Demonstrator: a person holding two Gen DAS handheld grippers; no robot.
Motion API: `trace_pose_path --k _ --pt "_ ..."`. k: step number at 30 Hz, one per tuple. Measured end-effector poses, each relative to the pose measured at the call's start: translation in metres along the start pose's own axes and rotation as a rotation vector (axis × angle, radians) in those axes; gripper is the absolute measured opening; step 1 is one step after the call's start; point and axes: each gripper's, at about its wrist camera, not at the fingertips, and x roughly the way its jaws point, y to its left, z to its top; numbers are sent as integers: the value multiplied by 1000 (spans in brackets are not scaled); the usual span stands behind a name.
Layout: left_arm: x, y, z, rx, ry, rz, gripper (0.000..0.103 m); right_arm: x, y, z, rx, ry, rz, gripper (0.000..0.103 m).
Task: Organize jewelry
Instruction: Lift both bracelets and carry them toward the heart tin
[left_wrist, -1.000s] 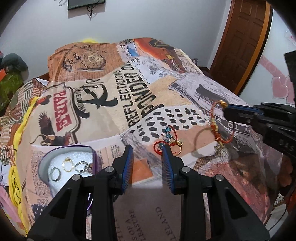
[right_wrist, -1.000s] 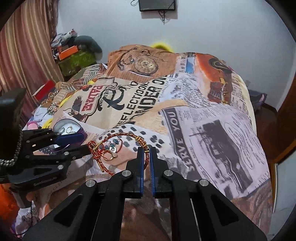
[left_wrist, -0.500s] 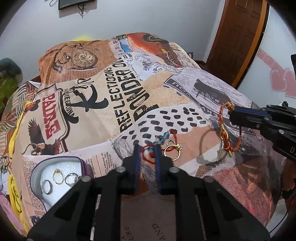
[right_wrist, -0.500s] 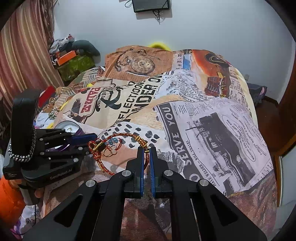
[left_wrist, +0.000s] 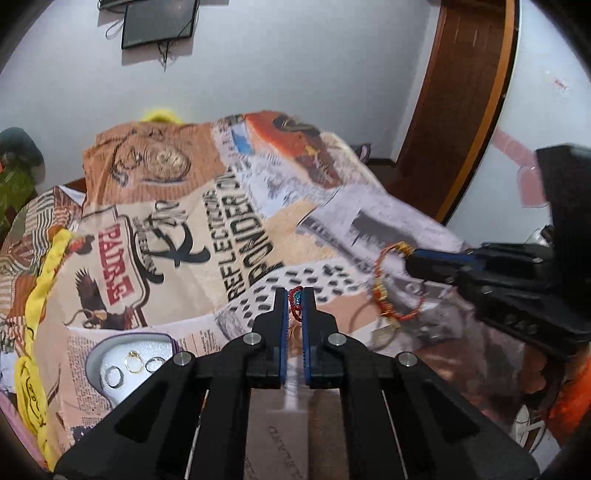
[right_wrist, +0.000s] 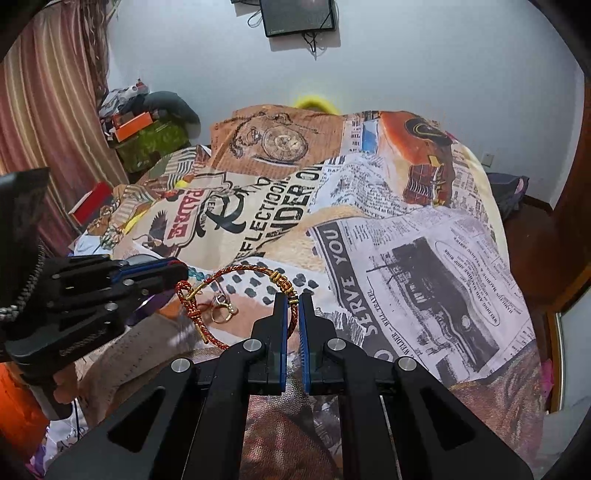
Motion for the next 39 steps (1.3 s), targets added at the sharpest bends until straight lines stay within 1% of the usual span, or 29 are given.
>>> trace_pose_path --k 4,7,13,17,23,32,39 --pt "-24 -6 6 12 -48 -6 5 -5 4 4 1 -15 3 5" --pt "-40 -8 8 26 -78 5 5 -8 9 6 -2 -26 8 5" --pt "-59 0 6 11 -109 30 5 -11 24 12 -17 -43 26 5" --pt "-71 10 3 -5 -130 57 5 -10 35 16 -28 -51 42 5" --pt "-83 38 -3 -47 -147 100 5 -4 57 24 -53 -55 71 5" --pt "-102 72 -10 -83 -174 178 5 11 92 32 -91 -49 120 5" --pt "-110 87 -7 -81 -190 197 5 29 113 35 -124 -24 145 5"
